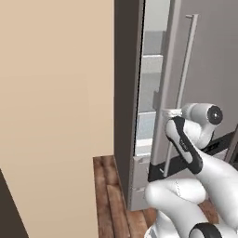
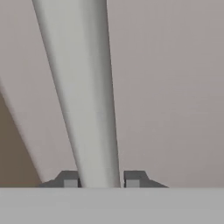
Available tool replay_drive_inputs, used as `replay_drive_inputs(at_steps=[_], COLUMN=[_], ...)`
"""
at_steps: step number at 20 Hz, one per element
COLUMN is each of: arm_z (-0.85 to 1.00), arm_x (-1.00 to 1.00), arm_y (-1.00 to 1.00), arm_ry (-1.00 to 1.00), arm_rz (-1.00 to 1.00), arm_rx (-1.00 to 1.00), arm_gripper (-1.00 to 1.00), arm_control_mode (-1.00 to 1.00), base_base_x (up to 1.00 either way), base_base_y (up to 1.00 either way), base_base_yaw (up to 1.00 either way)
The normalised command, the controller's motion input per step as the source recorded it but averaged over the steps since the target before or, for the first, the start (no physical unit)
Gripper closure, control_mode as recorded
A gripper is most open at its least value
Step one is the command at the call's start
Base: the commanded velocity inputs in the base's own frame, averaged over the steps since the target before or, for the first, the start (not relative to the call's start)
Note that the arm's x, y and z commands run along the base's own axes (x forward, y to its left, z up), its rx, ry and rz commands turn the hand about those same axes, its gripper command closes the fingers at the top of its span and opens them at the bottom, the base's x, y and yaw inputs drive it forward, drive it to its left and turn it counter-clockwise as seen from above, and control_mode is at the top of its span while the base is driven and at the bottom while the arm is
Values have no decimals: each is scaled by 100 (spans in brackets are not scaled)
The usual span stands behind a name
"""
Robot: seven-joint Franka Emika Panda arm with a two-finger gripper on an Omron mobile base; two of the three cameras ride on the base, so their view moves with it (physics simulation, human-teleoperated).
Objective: Take the cupcake and donut from the fridge and place them on the empty tray on the dining counter.
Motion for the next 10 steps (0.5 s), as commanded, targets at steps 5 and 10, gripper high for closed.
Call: replay_drive_inputs(at_steps=[5,10], arm_z=[-10,-10], arm_x=[-100,-100], arm_y=[-77,-93], arm_ry=[0,0], arm_rz=[0,0], arm_rx=[0,1], arm_gripper=[100,100], arm_control_mode=[-100,-100], base_base_x=[0,0], base_base_y=[0,0], base_base_yaw=[0,0])
